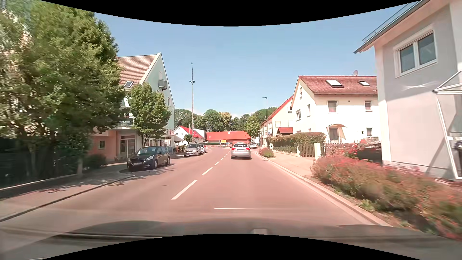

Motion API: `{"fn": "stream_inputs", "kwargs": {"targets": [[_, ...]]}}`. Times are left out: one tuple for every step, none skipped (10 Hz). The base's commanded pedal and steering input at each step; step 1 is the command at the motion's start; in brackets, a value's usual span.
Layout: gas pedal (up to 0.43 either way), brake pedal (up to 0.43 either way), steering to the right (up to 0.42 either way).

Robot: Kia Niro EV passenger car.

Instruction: Follow the waypoints while adhering to traffic rules and regulations

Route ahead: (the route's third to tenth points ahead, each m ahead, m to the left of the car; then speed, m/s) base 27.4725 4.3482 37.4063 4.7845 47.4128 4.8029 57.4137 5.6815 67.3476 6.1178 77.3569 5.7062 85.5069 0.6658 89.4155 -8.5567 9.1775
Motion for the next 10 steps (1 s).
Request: {"fn": "stream_inputs", "kwargs": {"targets": [[0.067,0.0,-0.006],[0.067,0.0,-0.006],[0.067,0.0,-0.006],[0.098,0.0,-0.006],[0.11,0.0,-0.006],[0.13,0.0,-0.006],[0.13,0.0,-0.006],[0.13,0.0,-0.006],[0.13,0.0,-0.006],[0.13,0.0,-0.006]]}}
